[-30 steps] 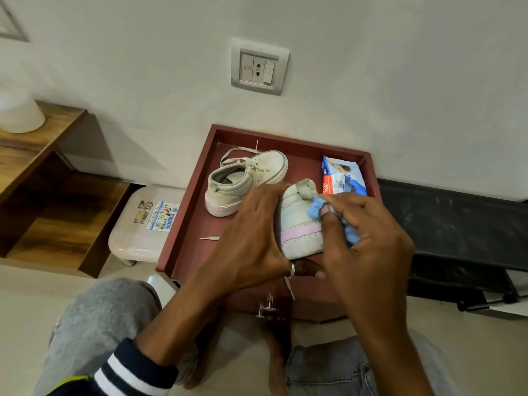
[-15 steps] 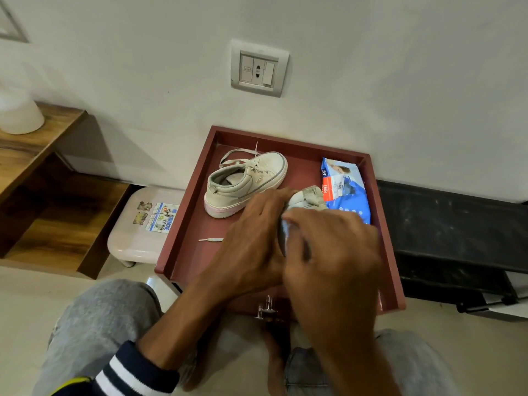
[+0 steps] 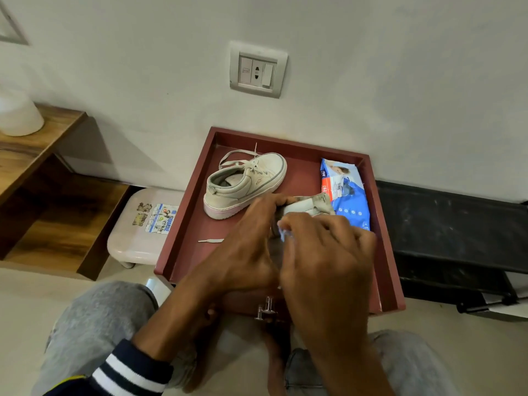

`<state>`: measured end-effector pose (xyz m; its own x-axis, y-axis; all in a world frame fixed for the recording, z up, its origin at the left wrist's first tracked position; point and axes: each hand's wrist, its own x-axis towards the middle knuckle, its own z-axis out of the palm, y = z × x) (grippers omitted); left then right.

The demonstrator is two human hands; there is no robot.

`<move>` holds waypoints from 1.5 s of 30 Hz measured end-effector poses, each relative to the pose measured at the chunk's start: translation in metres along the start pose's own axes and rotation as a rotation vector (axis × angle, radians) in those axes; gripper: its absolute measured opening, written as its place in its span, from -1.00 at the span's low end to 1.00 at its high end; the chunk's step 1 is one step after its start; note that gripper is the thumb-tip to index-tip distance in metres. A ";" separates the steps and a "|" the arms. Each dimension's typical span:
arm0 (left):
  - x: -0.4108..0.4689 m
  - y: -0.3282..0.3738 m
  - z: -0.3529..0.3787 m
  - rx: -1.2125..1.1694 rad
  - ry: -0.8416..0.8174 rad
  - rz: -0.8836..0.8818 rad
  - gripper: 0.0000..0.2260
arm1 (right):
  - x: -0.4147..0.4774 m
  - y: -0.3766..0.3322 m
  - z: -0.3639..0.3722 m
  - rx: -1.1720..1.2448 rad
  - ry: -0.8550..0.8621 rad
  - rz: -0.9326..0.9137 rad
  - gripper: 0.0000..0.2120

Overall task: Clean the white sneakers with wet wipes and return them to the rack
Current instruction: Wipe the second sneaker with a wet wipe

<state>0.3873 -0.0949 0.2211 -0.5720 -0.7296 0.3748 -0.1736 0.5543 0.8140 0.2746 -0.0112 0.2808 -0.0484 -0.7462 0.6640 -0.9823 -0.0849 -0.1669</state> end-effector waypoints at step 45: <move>0.002 0.011 0.000 0.067 -0.016 -0.053 -0.18 | 0.022 0.043 -0.019 0.647 0.004 0.618 -0.83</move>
<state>0.3839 -0.0899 0.2307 -0.5736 -0.7521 0.3245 -0.2566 0.5412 0.8008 0.2278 -0.0185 0.3018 -0.5372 -0.7799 0.3212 -0.4863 -0.0247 -0.8734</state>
